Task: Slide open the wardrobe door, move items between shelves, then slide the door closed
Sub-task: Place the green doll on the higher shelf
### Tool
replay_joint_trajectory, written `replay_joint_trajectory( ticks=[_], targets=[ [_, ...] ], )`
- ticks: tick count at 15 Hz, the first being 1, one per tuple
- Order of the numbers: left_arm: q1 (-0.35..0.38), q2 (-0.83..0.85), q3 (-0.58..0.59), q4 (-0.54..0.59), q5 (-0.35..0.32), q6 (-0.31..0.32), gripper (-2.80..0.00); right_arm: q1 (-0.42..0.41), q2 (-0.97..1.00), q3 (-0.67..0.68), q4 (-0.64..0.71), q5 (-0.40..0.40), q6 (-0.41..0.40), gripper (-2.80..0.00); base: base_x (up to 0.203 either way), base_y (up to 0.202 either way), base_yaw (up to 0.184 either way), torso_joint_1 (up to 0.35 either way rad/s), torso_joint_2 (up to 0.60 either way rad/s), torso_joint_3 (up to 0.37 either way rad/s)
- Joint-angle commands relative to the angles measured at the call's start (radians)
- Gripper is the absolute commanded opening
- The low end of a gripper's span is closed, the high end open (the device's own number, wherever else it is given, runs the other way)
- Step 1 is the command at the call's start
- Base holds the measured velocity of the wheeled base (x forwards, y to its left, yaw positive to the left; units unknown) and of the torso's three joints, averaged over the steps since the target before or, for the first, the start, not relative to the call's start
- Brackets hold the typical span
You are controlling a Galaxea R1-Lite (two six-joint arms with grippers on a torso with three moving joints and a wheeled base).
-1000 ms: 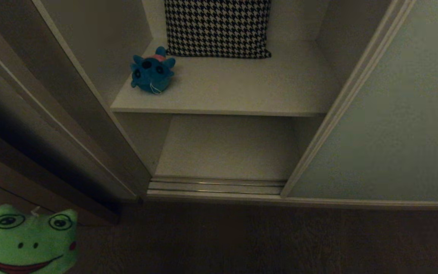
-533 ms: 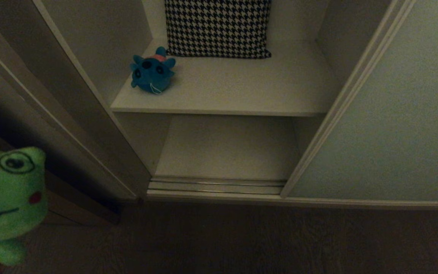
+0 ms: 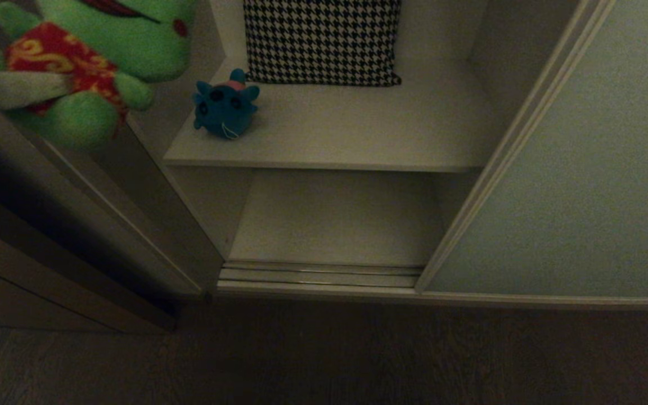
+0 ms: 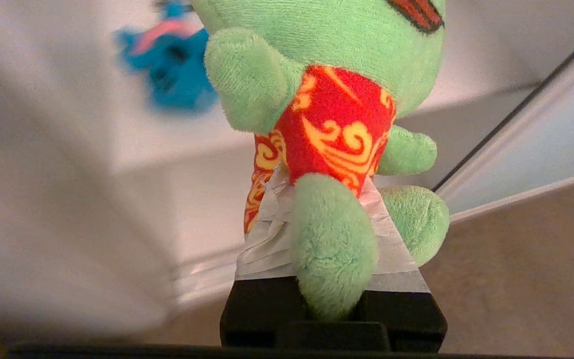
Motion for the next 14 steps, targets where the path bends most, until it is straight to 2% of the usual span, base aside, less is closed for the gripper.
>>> replay_joint_trajectory(
  ticks=[1,4,7,9,10,14],
  targets=[
    [-0.048,0.339,-0.196,0.002,-0.007,-0.004,-2.8,0.0,-0.003,0.0,0.0,0.0,0.0,-2.8,0.0,0.0,0.0,0.0,0.0,0.0],
    [-0.13,0.6,-0.385,0.003,0.035,-0.042,-2.8,0.0,-0.003,0.0,0.0,0.0,0.0,-2.8,0.0,0.0,0.0,0.0,0.0,0.0],
    [-0.202,0.795,-0.559,0.004,0.108,-0.171,-2.8,0.0,-0.003,0.0,0.0,0.0,0.0,-2.8,0.0,0.0,0.0,0.0,0.0,0.0],
    [-0.238,0.888,-0.682,0.002,0.204,-0.233,-2.8,0.0,-0.003,0.0,0.0,0.0,0.0,-2.8,0.0,0.0,0.0,0.0,0.0,0.0],
    [-0.261,0.929,-0.722,-0.008,0.266,-0.263,-2.8,0.0,-0.003,0.0,0.0,0.0,0.0,-2.8,0.0,0.0,0.0,0.0,0.0,0.0],
    [-0.288,0.983,-0.736,-0.097,0.344,-0.289,-2.8,0.0,-0.003,0.0,0.0,0.0,0.0,-2.8,0.0,0.0,0.0,0.0,0.0,0.0]
  ],
)
